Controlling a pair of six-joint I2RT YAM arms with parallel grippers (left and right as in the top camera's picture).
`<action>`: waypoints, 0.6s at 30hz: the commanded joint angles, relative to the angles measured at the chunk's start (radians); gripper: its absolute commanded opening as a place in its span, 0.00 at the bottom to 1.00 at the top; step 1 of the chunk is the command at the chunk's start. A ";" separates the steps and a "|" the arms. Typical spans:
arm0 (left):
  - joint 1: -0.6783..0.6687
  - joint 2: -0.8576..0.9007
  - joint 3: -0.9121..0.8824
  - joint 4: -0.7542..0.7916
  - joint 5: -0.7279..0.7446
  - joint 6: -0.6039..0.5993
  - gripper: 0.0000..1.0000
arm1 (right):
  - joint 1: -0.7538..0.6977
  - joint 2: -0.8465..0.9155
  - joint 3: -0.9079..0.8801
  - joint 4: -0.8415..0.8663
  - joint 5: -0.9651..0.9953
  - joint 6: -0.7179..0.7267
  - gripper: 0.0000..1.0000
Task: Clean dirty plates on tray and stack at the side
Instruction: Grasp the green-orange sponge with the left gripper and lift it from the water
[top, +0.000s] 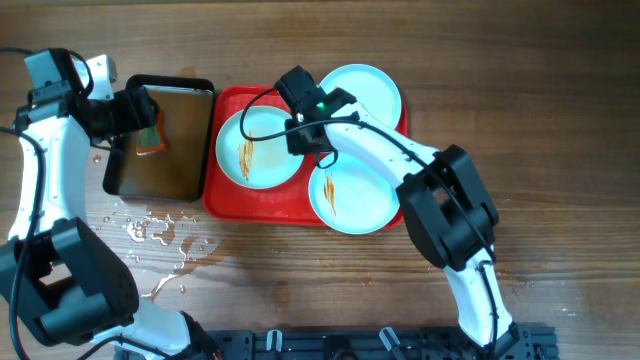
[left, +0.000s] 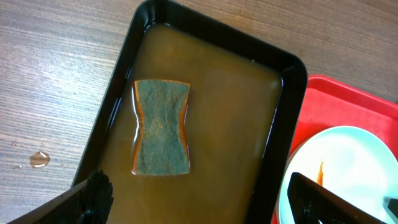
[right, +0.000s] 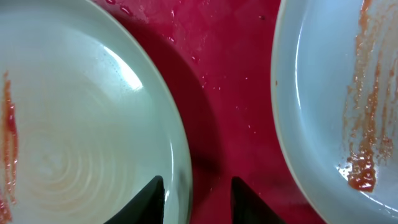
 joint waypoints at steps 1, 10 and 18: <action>-0.001 0.029 0.018 0.014 -0.010 0.011 0.88 | -0.002 0.047 0.013 0.000 0.019 0.018 0.29; -0.028 0.111 0.018 0.050 -0.010 0.011 0.87 | -0.002 0.053 0.012 -0.004 0.000 0.021 0.04; -0.076 0.203 0.018 0.125 -0.023 0.011 0.83 | -0.002 0.053 0.012 -0.014 -0.003 0.020 0.04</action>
